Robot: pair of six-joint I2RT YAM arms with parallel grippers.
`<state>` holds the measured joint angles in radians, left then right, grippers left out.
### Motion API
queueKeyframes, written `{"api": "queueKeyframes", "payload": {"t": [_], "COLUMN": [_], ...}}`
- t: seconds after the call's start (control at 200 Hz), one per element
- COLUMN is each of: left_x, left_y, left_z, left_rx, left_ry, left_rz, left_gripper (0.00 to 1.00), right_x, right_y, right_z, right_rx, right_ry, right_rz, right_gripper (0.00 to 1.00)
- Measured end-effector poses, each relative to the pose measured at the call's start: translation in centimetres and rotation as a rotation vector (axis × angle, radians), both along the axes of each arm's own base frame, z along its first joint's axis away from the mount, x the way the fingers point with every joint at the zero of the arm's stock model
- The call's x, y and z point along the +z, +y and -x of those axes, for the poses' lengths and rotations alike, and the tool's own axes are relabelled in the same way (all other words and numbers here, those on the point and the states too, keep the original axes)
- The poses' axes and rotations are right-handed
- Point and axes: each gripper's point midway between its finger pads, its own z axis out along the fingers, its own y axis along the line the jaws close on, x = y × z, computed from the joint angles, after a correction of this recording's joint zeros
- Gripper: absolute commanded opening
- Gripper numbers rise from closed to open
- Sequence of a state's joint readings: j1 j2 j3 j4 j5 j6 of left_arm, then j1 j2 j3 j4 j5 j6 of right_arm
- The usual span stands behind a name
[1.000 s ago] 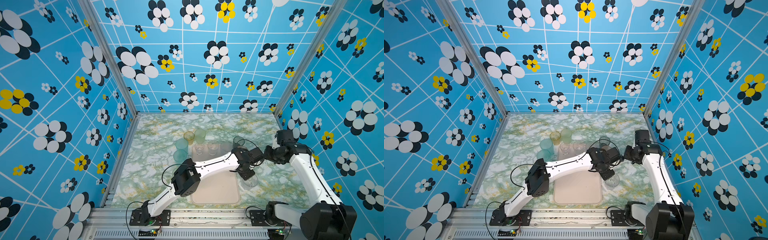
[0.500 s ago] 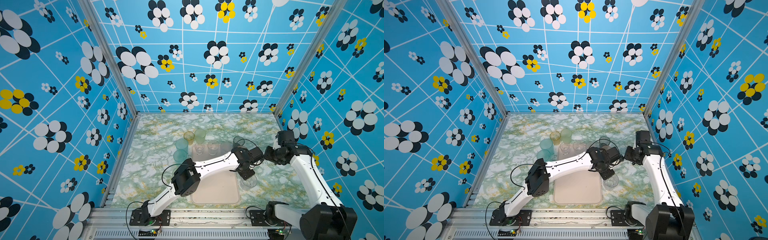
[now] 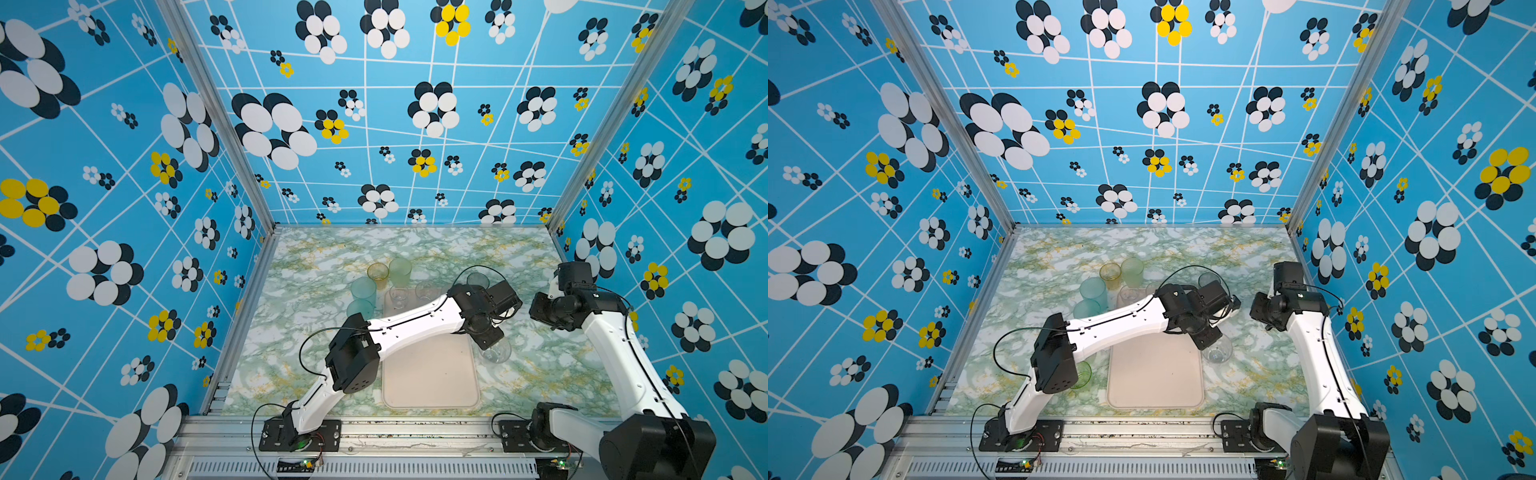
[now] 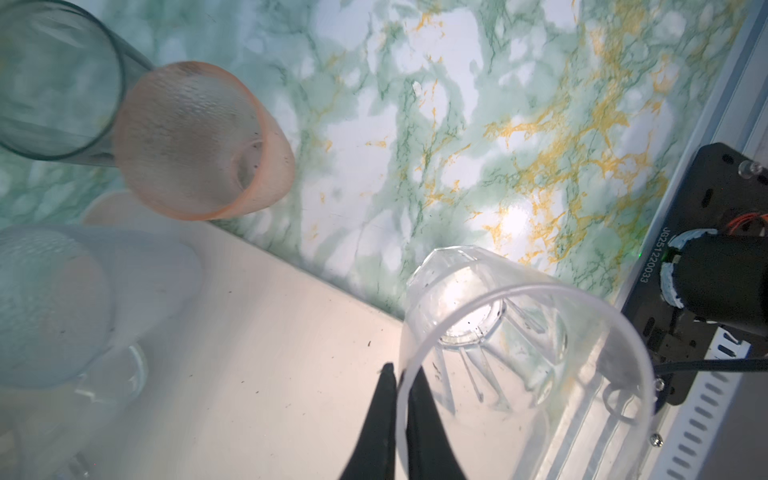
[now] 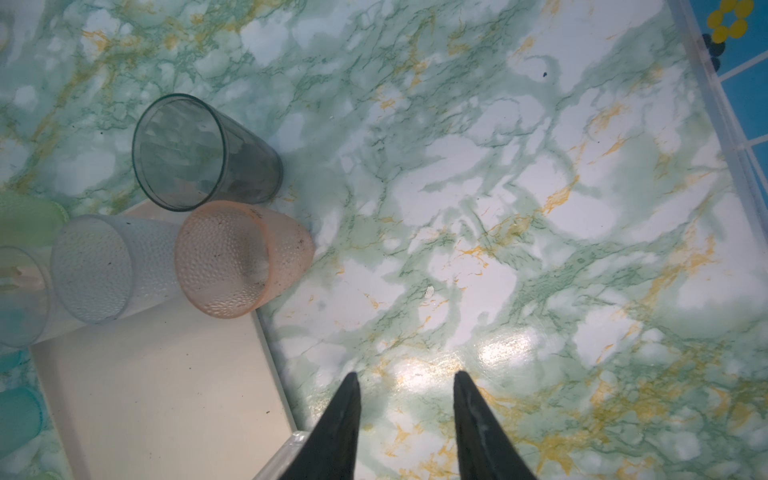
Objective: Place the glasses into the tray
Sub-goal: 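Lift the clear stemmed glass with the left gripper and carry it over the tray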
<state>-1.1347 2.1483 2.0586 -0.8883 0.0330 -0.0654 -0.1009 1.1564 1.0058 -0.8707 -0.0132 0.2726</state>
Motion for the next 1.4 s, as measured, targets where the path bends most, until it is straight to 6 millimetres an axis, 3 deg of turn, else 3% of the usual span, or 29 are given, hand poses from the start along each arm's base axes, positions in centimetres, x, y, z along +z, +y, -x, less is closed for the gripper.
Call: {"api": "queueKeyframes", "payload": {"t": [0.155, 0.335, 0.53, 0.705, 0.88, 1.4], "left_x": [3.0, 3.9, 1.9, -1.8, -3.8, -4.5], "left_y": [2.7, 9.5, 16.8, 20.9, 23.0, 25.0], "left_z": [-1.2, -3.4, -5.3, -5.6, -6.0, -8.7], "left_rx": [0.045, 0.163, 0.312, 0.387, 0.433, 0.509], "left_ry": [-0.046, -0.063, -0.038, 0.024, 0.064, 0.071], "left_rz": [0.025, -0.014, -0.094, -0.176, -0.205, -0.171], "left_gripper": [0.02, 0.02, 0.03, 0.03, 0.02, 0.02], "right_x": [0.0, -0.1, -0.3, -0.2, -0.3, -0.5], "right_y": [0.0, 0.2, 0.5, 0.6, 1.0, 1.3], "right_z": [0.0, 0.0, 0.1, 0.0, -0.1, -0.1], "right_rx": [0.004, 0.011, 0.018, 0.022, 0.038, 0.048], "right_ry": [0.000, 0.002, 0.017, 0.016, 0.023, 0.045], "right_rz": [0.000, -0.008, -0.023, -0.026, -0.026, -0.022], "right_gripper": [0.39, 0.39, 0.38, 0.38, 0.38, 0.38]}}
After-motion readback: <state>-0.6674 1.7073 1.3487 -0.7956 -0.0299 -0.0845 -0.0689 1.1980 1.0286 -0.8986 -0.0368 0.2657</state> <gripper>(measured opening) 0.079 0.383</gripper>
